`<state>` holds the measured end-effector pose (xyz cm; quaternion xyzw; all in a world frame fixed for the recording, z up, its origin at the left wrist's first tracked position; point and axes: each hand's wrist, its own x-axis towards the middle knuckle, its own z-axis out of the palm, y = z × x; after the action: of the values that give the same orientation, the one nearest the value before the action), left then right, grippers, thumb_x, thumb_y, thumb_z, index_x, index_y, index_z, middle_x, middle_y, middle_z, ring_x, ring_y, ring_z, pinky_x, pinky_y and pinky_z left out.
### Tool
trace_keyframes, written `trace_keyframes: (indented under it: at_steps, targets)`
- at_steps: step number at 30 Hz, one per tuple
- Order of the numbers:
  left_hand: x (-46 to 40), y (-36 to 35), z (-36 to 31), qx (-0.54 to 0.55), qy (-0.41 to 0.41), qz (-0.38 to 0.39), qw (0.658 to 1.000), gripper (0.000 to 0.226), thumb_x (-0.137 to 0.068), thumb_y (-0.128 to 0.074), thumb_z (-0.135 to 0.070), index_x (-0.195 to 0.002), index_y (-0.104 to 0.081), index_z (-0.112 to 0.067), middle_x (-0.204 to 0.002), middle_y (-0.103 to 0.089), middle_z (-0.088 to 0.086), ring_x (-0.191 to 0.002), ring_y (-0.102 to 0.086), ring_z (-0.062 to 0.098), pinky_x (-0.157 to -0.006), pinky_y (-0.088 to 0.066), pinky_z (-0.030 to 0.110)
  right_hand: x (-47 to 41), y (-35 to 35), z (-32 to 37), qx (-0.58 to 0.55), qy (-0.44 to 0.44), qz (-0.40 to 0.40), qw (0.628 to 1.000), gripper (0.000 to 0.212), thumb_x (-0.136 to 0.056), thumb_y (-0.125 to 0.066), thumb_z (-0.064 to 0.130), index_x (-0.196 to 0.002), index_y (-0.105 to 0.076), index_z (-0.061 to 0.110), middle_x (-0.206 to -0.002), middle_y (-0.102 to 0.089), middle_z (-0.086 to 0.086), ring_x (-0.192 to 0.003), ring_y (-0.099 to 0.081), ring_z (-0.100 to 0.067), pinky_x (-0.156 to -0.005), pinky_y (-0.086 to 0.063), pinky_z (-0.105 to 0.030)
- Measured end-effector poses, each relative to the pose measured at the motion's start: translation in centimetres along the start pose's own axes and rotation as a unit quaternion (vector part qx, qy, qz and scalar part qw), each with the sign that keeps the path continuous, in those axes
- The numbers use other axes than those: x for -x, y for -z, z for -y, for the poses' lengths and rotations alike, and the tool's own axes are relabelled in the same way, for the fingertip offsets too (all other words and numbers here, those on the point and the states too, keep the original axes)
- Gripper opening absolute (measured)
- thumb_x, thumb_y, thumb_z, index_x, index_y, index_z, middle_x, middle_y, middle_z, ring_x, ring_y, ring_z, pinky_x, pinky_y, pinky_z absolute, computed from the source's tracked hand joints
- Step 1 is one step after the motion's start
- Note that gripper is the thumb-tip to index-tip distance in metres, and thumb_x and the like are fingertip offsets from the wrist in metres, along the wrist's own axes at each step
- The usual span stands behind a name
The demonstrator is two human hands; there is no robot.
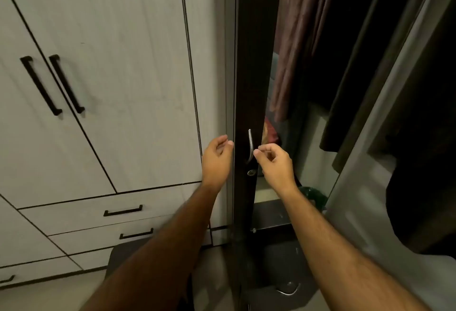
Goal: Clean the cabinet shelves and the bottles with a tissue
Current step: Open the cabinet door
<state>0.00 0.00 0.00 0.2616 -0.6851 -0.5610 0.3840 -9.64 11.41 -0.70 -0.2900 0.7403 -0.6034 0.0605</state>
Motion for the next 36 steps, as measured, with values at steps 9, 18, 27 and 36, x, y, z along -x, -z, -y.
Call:
trace_keyframes:
  at_steps: [9,18,27,36]
  targets:
    - [-2.9,1.3,0.4,0.044,0.012,0.066,0.997,0.027,-0.096,-0.057,-0.021,-0.122,-0.062,-0.017,-0.113,-0.066,-0.005,-0.107,-0.061,0.005,-0.088,-0.05,0.018,0.0,-3.5,2.4,-0.019,-0.041,-0.073,0.996,0.008,-0.094,-0.06,0.024,-0.098,-0.066,0.02,-0.09,-0.068,-0.006,-0.079,-0.066,-0.018,-0.054,-0.052,-0.021]
    - [-2.2,2.3,1.0,0.04,0.001,0.158,0.987,0.033,-0.094,-0.06,-0.02,-0.127,-0.059,-0.019,-0.11,-0.065,-0.01,-0.102,-0.061,-0.001,-0.088,-0.048,0.016,2.3,-4.5,2.7,0.016,-0.074,-0.133,0.988,0.008,-0.093,-0.061,0.013,-0.09,-0.062,0.02,-0.088,-0.066,-0.01,-0.073,-0.063,-0.017,-0.054,-0.052,-0.021]
    - [1.9,1.4,0.9,0.059,-0.005,0.195,0.979,0.034,-0.094,-0.061,-0.028,-0.127,-0.061,-0.017,-0.105,-0.064,-0.018,-0.107,-0.061,0.002,-0.097,-0.052,0.036,5.9,-1.1,2.5,-0.005,-0.072,-0.127,0.989,0.005,-0.092,-0.062,0.011,-0.093,-0.064,0.007,-0.09,-0.069,-0.017,-0.083,-0.067,-0.028,-0.07,-0.056,-0.039]
    - [6.9,0.1,0.1,0.033,-0.025,0.159,0.986,0.032,-0.091,-0.064,-0.025,-0.122,-0.064,-0.015,-0.103,-0.065,-0.019,-0.107,-0.063,0.006,-0.095,-0.053,0.042,9.4,3.4,2.4,-0.047,-0.062,-0.075,0.994,0.01,-0.092,-0.064,0.012,-0.099,-0.068,0.006,-0.091,-0.073,-0.01,-0.08,-0.069,-0.01,-0.062,-0.053,-0.021]
